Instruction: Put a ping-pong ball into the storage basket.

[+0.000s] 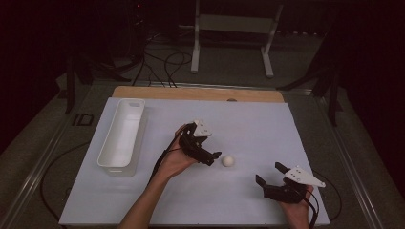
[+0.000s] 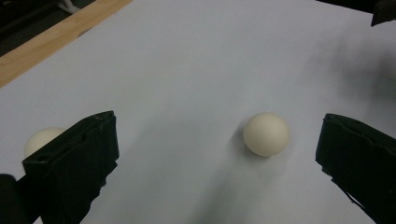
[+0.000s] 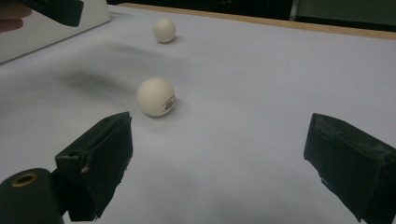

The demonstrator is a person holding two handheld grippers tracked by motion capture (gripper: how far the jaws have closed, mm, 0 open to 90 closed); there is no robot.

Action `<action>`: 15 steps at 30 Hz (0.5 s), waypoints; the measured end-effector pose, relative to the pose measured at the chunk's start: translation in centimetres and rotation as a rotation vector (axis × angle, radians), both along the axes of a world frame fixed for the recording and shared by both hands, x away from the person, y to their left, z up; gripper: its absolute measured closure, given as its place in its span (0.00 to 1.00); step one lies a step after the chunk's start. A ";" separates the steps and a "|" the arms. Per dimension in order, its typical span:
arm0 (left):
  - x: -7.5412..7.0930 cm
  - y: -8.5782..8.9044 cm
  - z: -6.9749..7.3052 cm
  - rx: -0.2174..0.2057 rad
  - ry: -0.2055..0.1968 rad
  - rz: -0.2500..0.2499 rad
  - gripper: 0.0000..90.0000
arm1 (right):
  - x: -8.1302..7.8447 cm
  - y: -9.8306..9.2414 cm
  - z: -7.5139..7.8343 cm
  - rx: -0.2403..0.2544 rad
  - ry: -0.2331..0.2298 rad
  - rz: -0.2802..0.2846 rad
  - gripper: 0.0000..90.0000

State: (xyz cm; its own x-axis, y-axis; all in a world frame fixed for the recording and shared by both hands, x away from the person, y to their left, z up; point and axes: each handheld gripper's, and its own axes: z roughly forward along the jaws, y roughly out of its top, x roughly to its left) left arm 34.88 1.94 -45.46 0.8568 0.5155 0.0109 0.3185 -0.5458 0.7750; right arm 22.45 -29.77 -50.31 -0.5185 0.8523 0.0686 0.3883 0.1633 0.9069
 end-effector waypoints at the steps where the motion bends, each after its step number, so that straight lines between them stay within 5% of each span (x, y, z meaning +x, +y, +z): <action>1: 0.0 0.0 0.0 0.000 0.000 0.000 0.00 | 0.0 0.0 0.0 0.000 0.000 0.000 0.08; 15: 0.8 -1.6 -0.7 0.039 0.030 -0.024 0.00 | 0.0 -0.1 0.0 -0.001 0.000 -0.002 0.08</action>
State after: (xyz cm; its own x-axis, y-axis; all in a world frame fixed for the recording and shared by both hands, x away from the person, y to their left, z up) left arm 35.64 0.34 -46.19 0.8690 0.4948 0.0048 0.3280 -0.5831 0.7433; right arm 22.47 -29.86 -50.33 -0.5169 0.8534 0.0675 0.3884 0.1635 0.9069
